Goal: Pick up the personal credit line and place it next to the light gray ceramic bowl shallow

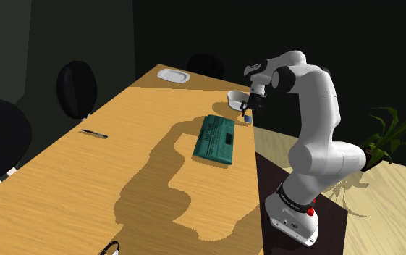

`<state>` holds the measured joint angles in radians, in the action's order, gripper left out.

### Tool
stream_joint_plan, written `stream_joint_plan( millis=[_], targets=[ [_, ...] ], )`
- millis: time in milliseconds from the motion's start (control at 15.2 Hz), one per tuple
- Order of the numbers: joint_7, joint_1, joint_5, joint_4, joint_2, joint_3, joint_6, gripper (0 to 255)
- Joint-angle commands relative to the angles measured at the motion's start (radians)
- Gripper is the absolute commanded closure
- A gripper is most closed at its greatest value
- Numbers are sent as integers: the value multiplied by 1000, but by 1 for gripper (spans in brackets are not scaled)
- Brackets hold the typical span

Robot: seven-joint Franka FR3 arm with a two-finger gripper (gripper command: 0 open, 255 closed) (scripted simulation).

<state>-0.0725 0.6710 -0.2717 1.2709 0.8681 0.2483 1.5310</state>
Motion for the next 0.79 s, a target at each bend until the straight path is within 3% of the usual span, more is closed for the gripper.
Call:
stream_joint_plan(
  millis=[0,132,396,726],
  targets=[
    [0,0,0,0,0,0,0,0],
    [0,0,0,0,0,0,0,0],
    [-21,40,1,-242,72,-5,-165,0],
    [-22,40,1,-242,72,-5,-165,0]
  ],
)
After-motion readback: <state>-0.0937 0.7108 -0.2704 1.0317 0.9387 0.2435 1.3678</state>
